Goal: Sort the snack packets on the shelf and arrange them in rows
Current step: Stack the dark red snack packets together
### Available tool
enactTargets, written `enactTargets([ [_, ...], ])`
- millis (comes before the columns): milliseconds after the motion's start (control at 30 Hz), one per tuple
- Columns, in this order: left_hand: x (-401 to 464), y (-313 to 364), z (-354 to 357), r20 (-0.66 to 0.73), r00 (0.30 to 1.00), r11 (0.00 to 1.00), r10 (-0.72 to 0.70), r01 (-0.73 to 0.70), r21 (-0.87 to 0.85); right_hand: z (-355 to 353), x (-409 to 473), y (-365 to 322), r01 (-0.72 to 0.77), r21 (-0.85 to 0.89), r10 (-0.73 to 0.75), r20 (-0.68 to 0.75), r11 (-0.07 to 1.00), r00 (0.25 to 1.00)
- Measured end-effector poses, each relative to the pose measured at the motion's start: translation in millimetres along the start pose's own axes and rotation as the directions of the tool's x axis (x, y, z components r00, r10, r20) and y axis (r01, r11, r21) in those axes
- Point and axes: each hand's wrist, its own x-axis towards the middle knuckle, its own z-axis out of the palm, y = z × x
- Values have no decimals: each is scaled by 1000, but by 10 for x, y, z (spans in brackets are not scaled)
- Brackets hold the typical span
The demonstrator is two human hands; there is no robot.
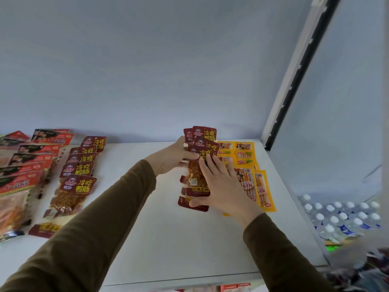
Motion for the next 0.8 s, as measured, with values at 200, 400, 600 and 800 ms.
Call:
enactTargets([
  [200, -189, -165, -110, 40, 999, 997, -3, 6, -72, 6, 57, -108, 13, 60, -10, -47, 998, 999],
  [400, -343, -252, -233, -58, 998, 991, 36, -43, -130, -69, 94, -260, 85, 186, -74, -64, 979, 995],
  [600, -679, -350, -578, -199, 979, 977, 50, -90, -196, -260, 283, -597, -81, 947, 314, -22, 310, 949],
  [800, -1074, -354, -931, -272, 962, 980, -12, -43, -194, -194, 599, -1110, -304, 951, 187, 290, 51, 939],
])
